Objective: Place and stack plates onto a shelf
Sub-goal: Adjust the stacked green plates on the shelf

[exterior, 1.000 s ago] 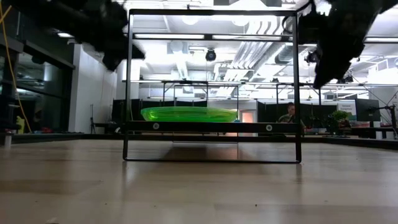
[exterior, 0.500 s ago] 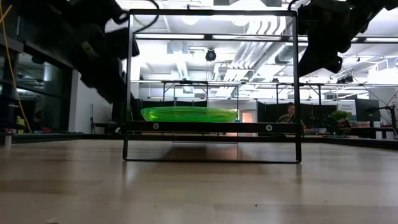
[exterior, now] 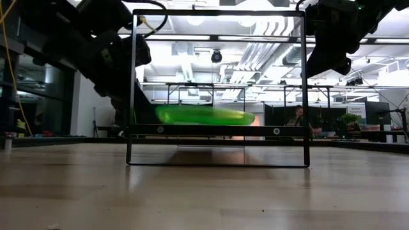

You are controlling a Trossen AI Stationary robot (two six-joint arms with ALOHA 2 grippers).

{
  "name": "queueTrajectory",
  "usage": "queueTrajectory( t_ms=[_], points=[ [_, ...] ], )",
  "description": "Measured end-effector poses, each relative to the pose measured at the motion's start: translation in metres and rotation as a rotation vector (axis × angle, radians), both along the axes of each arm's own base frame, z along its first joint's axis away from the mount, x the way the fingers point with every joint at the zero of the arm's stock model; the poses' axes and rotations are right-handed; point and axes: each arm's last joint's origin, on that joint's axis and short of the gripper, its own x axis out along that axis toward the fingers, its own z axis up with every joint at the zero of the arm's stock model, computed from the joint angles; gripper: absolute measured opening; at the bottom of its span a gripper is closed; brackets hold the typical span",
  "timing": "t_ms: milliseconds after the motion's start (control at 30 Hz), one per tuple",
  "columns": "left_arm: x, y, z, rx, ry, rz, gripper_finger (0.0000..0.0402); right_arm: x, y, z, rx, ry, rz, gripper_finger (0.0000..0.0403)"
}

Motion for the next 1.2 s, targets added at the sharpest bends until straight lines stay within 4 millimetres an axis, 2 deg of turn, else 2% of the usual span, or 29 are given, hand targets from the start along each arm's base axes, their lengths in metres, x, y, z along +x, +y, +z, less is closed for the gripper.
queueTrajectory(
  t_ms=[367, 500, 700, 900, 1200],
  points=[
    [0.006, 0.009, 0.005, 0.058, -0.024, 0.029, 0.0, 0.0, -0.001, 0.0, -0.021, -0.007, -0.018, 0.0],
    [0.0, 0.012, 0.005, 0.034, 0.027, 0.048, 0.0, 0.0, -0.001, 0.0, -0.02, -0.008, -0.02, 0.0],
    [-0.002, 0.013, 0.012, 0.025, 0.004, 0.053, 0.0, 0.0, -0.002, 0.0, -0.042, -0.009, -0.038, 0.0],
    [0.002, 0.01, -0.001, -0.03, 0.05, 0.029, 0.0, 0.0, -0.002, 0.001, -0.059, -0.013, -0.055, 0.0],
    [0.005, 0.009, 0.0, -0.025, 0.018, 0.024, 0.0, 0.001, -0.002, 0.001, -0.059, -0.015, -0.056, 0.0]
  ],
)
